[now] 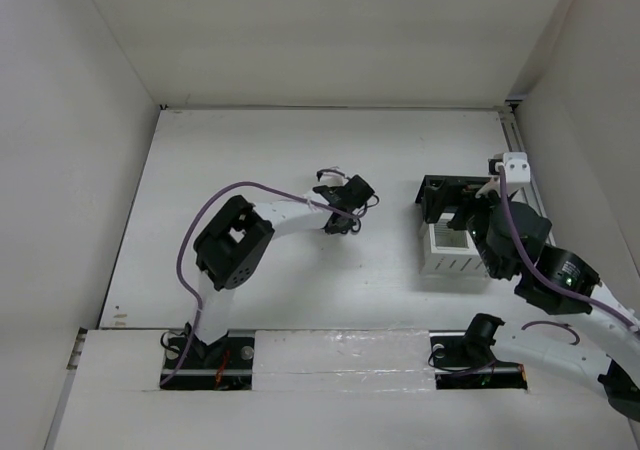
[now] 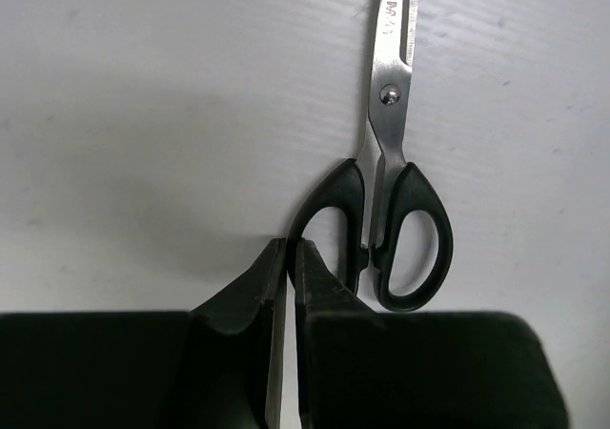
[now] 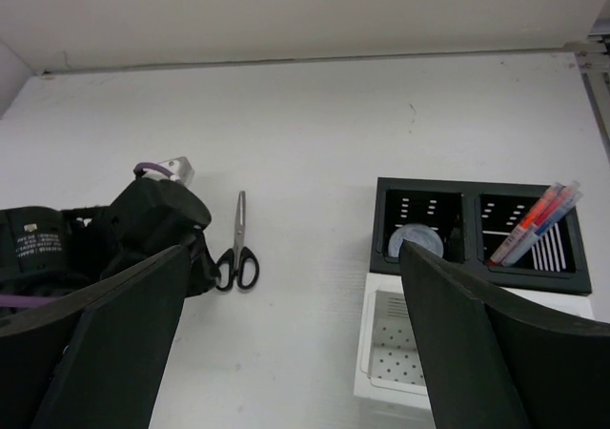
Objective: Sort the stationery into containers
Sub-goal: Pick up the scissors from the center of the board.
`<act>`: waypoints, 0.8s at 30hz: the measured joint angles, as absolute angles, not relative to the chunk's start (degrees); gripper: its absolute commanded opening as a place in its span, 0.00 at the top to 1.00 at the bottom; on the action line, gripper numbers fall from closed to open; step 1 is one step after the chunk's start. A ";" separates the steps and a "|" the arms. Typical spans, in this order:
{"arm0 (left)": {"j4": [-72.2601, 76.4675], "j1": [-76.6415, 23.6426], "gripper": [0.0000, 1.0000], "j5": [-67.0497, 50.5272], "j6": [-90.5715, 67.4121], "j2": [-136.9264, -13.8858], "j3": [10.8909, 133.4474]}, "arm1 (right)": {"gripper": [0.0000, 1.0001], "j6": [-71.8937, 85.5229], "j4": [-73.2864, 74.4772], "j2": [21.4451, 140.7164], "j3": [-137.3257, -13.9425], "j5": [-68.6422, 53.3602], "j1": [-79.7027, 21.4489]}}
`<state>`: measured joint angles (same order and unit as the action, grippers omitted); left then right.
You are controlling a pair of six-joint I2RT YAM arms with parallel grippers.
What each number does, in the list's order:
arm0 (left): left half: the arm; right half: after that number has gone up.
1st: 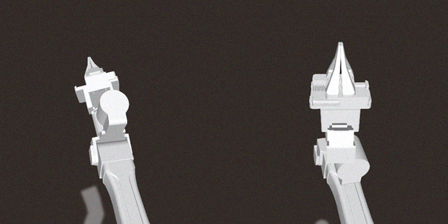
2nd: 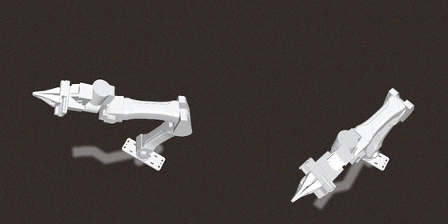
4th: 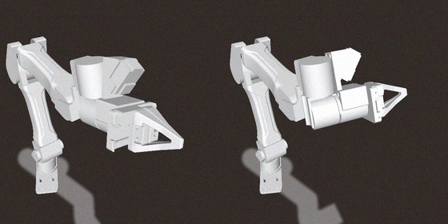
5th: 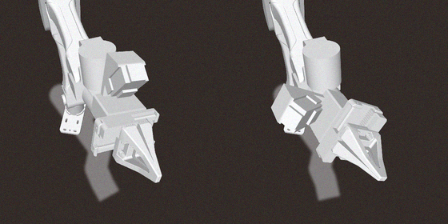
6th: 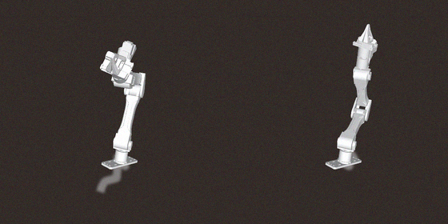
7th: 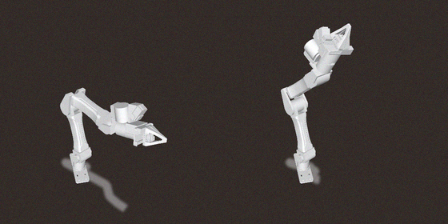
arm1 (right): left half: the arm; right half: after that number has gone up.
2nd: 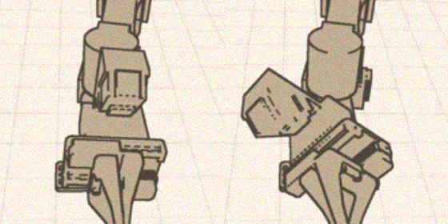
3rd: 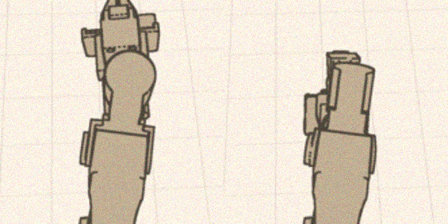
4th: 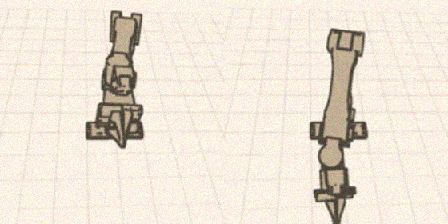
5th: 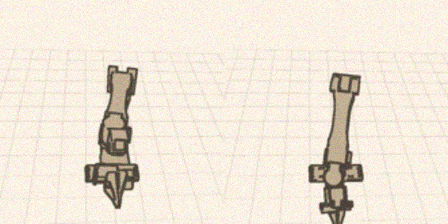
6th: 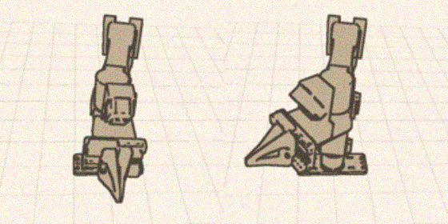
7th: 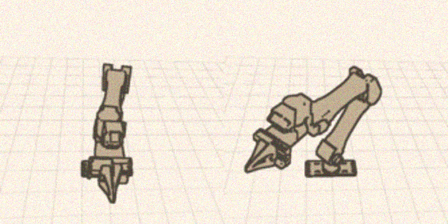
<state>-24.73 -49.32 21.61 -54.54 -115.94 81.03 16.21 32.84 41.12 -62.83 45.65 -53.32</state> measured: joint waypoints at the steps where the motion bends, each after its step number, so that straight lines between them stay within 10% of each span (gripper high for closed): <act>1: -23.64 -49.30 1.00 21.65 -54.35 -114.59 79.00 | 0.04 16.19 32.56 41.01 -62.63 45.28 -53.21; 24: -26.50 -70.06 1.00 47.99 -52.82 -67.20 56.69 | 0.05 18.31 8.12 51.94 -56.97 -11.31 -31.11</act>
